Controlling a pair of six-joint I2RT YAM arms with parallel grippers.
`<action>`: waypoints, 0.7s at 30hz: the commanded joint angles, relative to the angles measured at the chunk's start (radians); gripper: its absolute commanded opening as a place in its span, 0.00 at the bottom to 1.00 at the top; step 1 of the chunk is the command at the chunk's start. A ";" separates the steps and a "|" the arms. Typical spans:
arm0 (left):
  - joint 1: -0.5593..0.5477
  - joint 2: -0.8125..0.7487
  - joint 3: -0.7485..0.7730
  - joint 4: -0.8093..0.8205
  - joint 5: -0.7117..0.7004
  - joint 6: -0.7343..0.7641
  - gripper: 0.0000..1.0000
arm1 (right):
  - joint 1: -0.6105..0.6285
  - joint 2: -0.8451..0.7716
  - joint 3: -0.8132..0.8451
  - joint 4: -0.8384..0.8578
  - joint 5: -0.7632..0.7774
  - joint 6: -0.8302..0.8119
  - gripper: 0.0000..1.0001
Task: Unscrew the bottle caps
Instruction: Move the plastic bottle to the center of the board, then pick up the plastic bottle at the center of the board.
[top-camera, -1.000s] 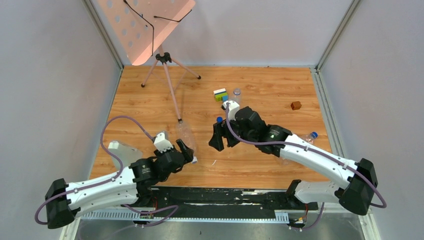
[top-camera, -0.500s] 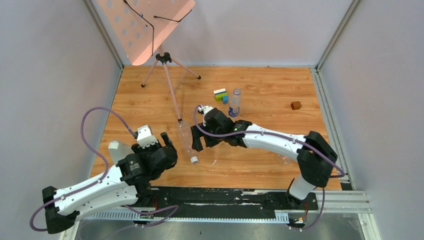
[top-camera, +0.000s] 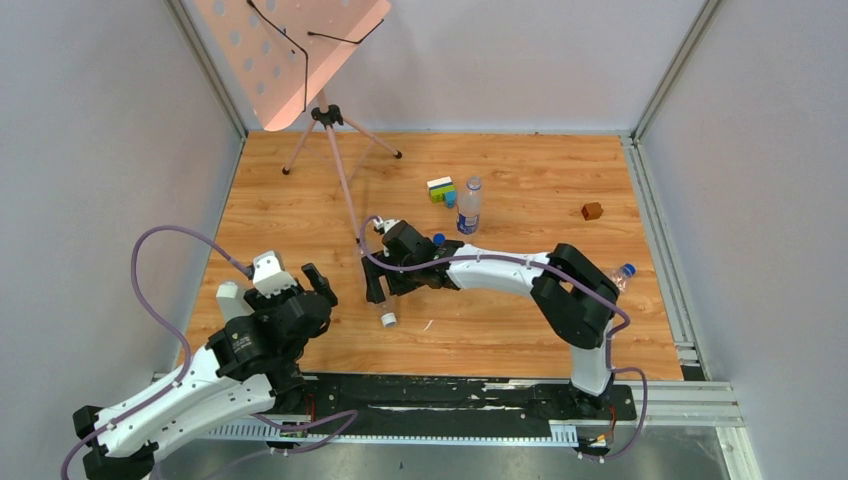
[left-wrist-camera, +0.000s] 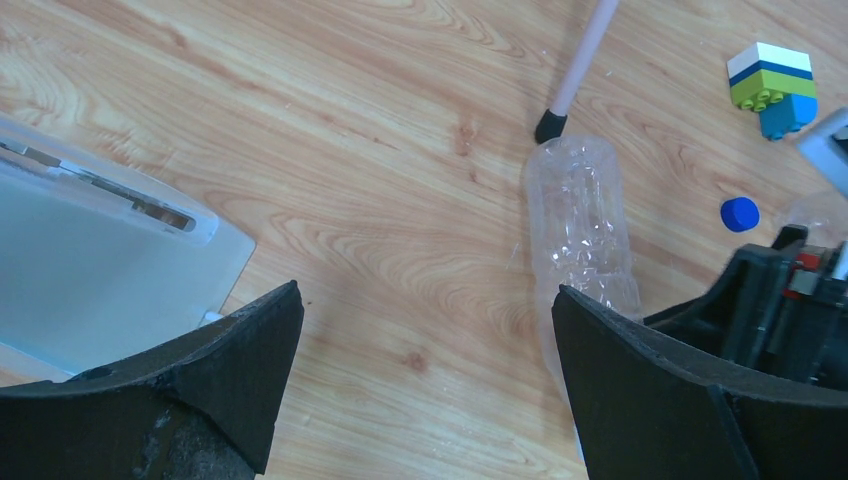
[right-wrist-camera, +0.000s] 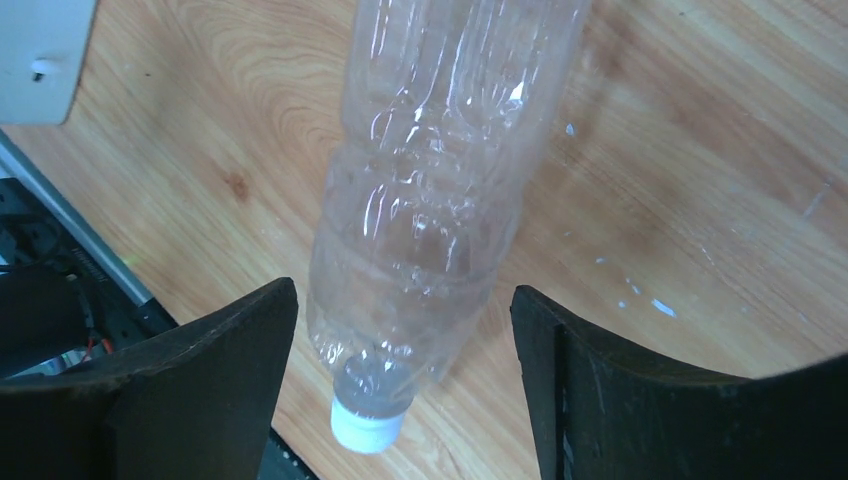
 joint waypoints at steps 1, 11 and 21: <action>0.004 -0.009 0.001 0.004 -0.010 0.018 1.00 | 0.014 0.055 0.049 0.043 -0.018 -0.018 0.74; 0.004 -0.009 0.008 0.098 0.035 0.154 1.00 | 0.015 -0.153 -0.107 0.040 -0.055 -0.202 0.41; 0.007 -0.073 0.063 0.389 0.263 0.555 1.00 | 0.006 -0.609 -0.379 -0.089 -0.293 -0.567 0.34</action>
